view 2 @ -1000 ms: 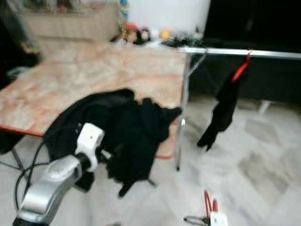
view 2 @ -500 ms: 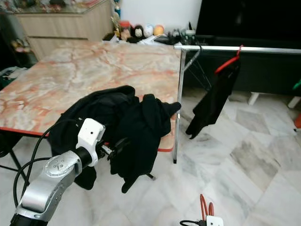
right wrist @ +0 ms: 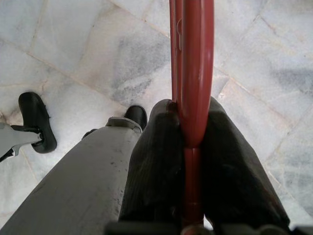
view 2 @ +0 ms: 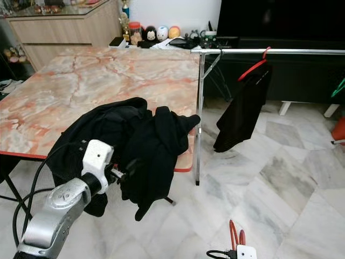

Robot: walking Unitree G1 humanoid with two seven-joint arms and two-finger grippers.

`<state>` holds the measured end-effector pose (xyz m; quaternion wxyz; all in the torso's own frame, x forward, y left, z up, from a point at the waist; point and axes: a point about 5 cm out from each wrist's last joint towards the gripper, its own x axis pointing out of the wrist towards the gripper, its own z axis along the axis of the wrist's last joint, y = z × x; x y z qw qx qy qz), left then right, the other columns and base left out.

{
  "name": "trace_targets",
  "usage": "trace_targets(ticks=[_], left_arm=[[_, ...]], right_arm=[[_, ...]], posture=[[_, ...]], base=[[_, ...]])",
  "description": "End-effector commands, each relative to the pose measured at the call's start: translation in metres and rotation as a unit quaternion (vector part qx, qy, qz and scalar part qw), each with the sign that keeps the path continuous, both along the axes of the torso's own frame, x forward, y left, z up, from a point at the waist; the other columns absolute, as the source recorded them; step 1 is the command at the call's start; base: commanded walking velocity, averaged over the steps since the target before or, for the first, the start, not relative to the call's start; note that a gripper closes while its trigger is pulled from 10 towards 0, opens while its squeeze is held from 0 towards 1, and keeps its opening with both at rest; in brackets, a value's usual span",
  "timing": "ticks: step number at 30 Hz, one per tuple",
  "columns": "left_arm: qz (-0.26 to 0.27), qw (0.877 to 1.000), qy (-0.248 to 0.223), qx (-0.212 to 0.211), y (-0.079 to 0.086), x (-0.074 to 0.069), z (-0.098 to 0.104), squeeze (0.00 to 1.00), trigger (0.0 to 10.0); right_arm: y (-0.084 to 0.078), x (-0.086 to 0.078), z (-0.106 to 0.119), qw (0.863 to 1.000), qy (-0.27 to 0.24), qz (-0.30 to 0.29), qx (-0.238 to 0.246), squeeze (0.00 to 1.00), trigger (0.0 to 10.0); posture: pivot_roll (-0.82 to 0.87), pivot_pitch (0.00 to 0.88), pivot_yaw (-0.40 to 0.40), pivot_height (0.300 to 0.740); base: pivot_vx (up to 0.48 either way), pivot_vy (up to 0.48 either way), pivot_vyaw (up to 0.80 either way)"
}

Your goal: Hang hanger

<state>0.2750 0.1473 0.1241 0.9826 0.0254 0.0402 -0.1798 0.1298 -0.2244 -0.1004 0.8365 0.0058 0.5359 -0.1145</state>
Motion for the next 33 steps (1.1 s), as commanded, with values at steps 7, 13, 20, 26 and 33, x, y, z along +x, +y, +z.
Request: trace_targets(ticks=[7,13,20,26,33], left_arm=[[0.201,0.976,-0.058,0.067,0.075,-0.023,-0.019,0.00,10.0],[0.339,0.930,0.019,0.140,0.134,-0.067,-0.066,0.00,10.0],[0.447,0.866,0.146,0.168,0.175,-0.112,-0.119,0.00,10.0],[0.366,0.882,0.256,0.153,0.152,-0.116,-0.163,0.00,10.0],[0.297,0.889,0.303,0.174,0.133,-0.110,-0.180,0.00,10.0]], right_arm=[[0.001,0.000,0.000,1.000,-0.001,-0.003,0.001,0.00,10.0],[0.001,0.000,0.000,1.000,0.000,-0.004,0.001,0.00,10.0],[0.001,0.000,0.000,1.000,0.000,-0.001,0.002,0.00,10.0],[0.002,0.000,0.000,1.000,-0.001,-0.001,0.002,0.00,10.0],[0.003,0.000,-0.001,1.000,-0.001,-0.003,0.003,0.00,10.0]], posture=[[0.11,0.000,0.021,0.740],[0.12,0.000,0.021,0.740],[0.13,0.000,0.017,0.740],[0.11,0.000,0.023,0.740],[0.10,0.000,0.027,0.740]], base=[[0.000,0.000,0.00],[0.000,0.000,0.00],[0.000,0.000,0.00],[0.000,0.000,0.00],[0.000,0.000,0.00]])
